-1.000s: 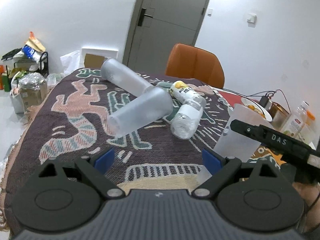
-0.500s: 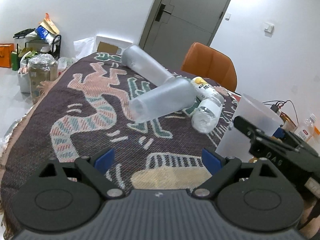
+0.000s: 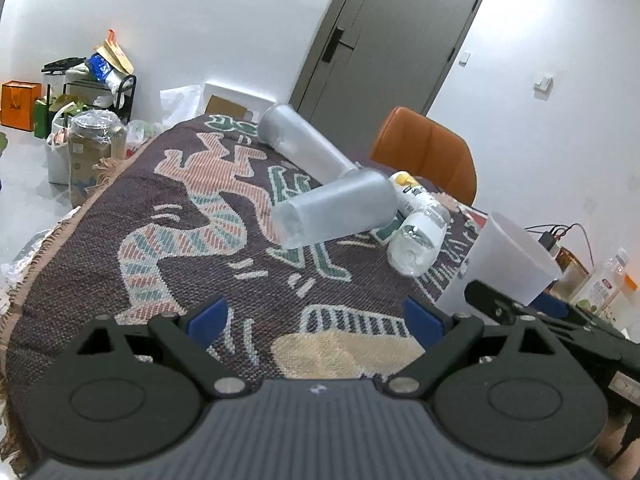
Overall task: Flip cup upright
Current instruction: 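Rotate the cup rim-up with the right gripper and lower it onto the cloth, then open the right gripper and release the upright cup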
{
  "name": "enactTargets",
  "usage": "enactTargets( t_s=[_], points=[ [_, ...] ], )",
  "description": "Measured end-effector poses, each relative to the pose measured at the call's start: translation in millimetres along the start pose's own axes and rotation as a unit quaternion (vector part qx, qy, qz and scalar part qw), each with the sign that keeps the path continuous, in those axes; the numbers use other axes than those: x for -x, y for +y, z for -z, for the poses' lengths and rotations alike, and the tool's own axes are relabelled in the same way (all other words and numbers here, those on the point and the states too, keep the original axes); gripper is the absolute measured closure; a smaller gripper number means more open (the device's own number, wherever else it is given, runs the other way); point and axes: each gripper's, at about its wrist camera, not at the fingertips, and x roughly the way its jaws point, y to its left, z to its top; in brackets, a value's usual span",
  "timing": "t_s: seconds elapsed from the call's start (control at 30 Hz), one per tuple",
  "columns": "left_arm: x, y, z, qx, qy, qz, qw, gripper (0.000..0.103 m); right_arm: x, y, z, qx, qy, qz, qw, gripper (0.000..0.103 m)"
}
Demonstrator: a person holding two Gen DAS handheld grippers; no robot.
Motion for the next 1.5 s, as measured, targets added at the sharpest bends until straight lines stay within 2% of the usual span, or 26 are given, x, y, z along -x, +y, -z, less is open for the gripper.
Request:
enactTargets(
  t_s=[0.4, 0.83, 1.13, 1.5],
  points=[
    [8, -27, 3, -0.053, -0.013, 0.008, 0.9985, 0.005, 31, -22, 2, -0.020, 0.023, -0.041, 0.999, 0.000],
    [19, -58, 18, -0.130, -0.018, 0.016, 0.9912, 0.005, 63, -53, 16, -0.046, 0.028, -0.055, 0.997, 0.000],
    [27, -70, 32, -0.161, -0.017, 0.025, 0.9865, 0.004, 84, -67, 23, -0.052, 0.020, -0.061, 0.997, 0.000],
    [29, -74, 40, -0.172, -0.014, 0.026, 0.9847, 0.004, 92, -64, 34, -0.025, 0.044, -0.064, 0.997, 0.000]
  ],
)
